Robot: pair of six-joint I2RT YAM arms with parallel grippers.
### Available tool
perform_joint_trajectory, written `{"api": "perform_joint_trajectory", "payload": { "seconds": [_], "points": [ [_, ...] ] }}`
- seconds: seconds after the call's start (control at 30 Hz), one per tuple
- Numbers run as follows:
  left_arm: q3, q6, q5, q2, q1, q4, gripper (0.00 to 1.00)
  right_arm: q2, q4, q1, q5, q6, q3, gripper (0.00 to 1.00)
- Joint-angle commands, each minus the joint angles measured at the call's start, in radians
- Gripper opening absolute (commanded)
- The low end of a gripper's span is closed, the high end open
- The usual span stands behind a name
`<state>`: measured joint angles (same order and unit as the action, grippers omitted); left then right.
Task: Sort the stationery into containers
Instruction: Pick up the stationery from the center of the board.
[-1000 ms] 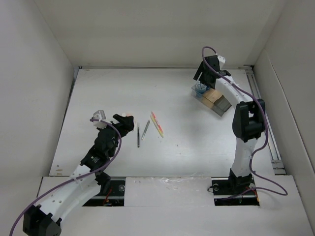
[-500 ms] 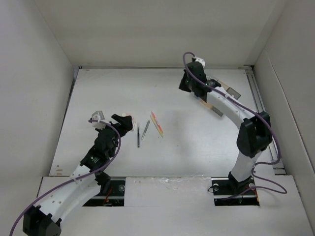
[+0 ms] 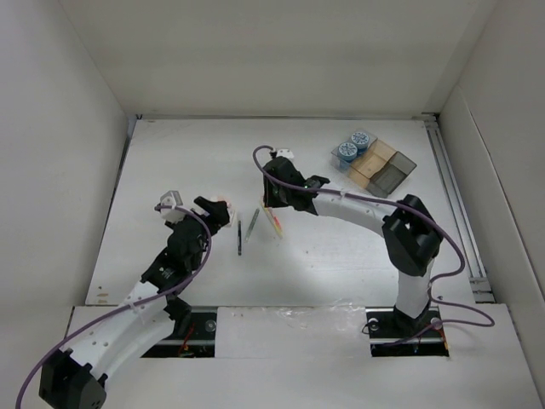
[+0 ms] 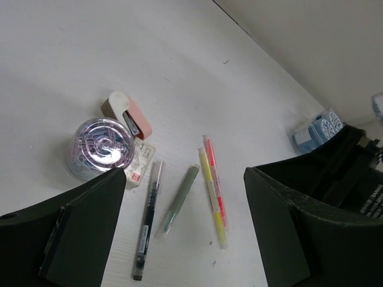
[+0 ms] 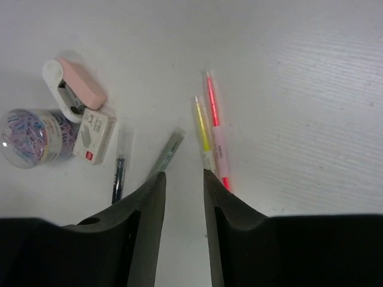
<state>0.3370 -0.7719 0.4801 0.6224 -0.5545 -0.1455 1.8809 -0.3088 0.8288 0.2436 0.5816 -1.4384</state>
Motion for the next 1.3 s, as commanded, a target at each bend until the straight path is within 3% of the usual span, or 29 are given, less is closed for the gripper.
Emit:
{"api": "perform_joint_trajectory", "payload": {
  "seconds": [0.0,0.07,0.23,0.27,0.4,0.67,0.87,1.07,1.27],
  "points": [
    [0.033,-0.009,0.029,-0.044,0.002,-0.011,0.77,-0.005,0.039,0.050,-0.022,0.007,-0.007,0.39],
    [0.033,-0.009,0.038,-0.071,0.002,0.000,0.74,0.007,0.066,0.062,-0.081,0.035,-0.007,0.46],
    [0.022,-0.032,0.101,-0.156,0.002,0.038,0.67,0.119,0.105,0.107,-0.127,0.044,-0.114,0.51],
    [0.011,-0.041,0.110,-0.174,0.002,0.038,0.65,0.136,0.105,0.116,-0.127,0.044,-0.131,0.56],
    [-0.010,-0.041,0.110,-0.269,0.002,0.037,0.65,0.210,0.132,0.151,-0.145,0.034,-0.198,0.76],
    [-0.043,-0.032,0.106,-0.493,0.002,0.032,0.68,0.307,0.105,0.184,-0.144,0.015,-0.338,0.88],
    [-0.061,-0.041,0.139,-0.527,0.002,0.064,0.68,0.382,0.033,0.205,-0.104,0.015,-0.454,0.95],
    [-0.038,-0.070,0.207,-0.538,0.002,0.101,0.68,0.501,-0.079,0.224,0.017,-0.005,-0.648,0.95],
    [-0.038,-0.115,0.248,-0.607,0.002,0.146,0.68,0.512,-0.079,0.242,0.029,-0.005,-0.660,0.91]
  ]
}}
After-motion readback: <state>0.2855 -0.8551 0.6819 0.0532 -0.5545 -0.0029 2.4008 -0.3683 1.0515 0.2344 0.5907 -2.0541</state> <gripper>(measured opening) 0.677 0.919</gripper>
